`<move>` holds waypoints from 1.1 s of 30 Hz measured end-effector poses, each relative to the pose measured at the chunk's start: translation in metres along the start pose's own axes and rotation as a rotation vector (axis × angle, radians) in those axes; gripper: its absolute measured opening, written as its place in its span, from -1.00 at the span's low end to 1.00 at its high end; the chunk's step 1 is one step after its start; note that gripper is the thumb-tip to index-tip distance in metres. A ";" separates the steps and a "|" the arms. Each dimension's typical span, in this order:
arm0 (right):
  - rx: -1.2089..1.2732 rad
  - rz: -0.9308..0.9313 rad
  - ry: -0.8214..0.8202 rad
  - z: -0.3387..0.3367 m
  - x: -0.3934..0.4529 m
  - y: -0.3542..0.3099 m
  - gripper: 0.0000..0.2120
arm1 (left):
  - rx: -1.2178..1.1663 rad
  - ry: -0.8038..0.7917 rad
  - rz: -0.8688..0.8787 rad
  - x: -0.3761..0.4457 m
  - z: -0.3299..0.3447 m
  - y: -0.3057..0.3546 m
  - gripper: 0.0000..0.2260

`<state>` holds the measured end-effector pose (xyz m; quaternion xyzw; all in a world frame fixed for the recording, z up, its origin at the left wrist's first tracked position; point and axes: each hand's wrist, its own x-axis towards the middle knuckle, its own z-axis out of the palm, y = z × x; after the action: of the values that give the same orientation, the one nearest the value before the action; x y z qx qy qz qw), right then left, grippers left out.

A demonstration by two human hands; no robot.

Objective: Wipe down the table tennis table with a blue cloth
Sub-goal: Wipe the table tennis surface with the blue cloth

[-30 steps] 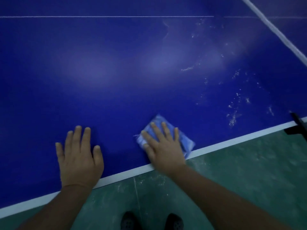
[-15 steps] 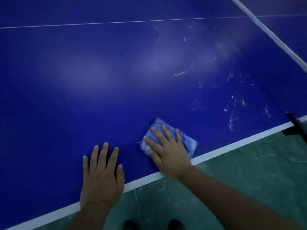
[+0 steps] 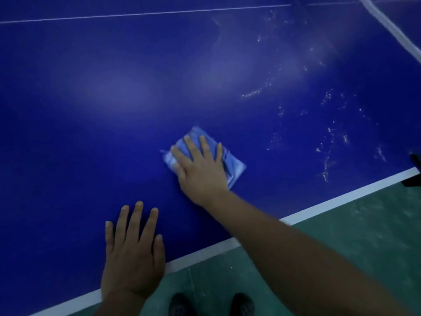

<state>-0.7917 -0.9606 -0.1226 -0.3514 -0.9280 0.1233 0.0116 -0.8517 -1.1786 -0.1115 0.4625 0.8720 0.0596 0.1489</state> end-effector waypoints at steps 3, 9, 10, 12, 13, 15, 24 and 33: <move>-0.143 0.290 0.009 -0.023 0.011 0.087 -0.52 | 0.008 0.009 0.025 -0.002 0.000 0.000 -0.45; 0.069 1.183 0.113 -0.070 -0.081 0.210 -0.48 | 0.008 0.010 0.026 -0.001 -0.002 0.000 -0.46; 0.047 1.180 0.126 -0.061 -0.082 0.194 -0.49 | -0.002 0.017 0.025 -0.002 -0.003 0.001 -0.46; -0.037 0.999 0.116 -0.038 -0.074 0.141 -0.48 | -0.002 0.030 0.018 -0.002 -0.002 0.003 -0.45; -0.072 0.832 0.111 -0.027 -0.069 0.106 -0.47 | 0.013 0.031 0.018 -0.002 -0.001 0.002 -0.45; -0.083 0.387 0.082 -0.002 -0.072 0.037 -0.49 | 0.035 0.031 0.011 0.001 0.000 0.001 -0.43; -0.077 0.825 0.032 -0.058 -0.108 0.209 -0.50 | 0.012 0.009 0.000 -0.002 -0.006 0.005 -0.41; -0.156 0.025 -0.005 -0.003 -0.130 0.068 -0.51 | -0.018 0.079 0.032 -0.004 -0.001 0.003 -0.44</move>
<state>-0.6496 -0.9964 -0.1272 -0.3627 -0.9303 0.0517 -0.0198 -0.8473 -1.1797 -0.1093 0.4724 0.8690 0.0883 0.1176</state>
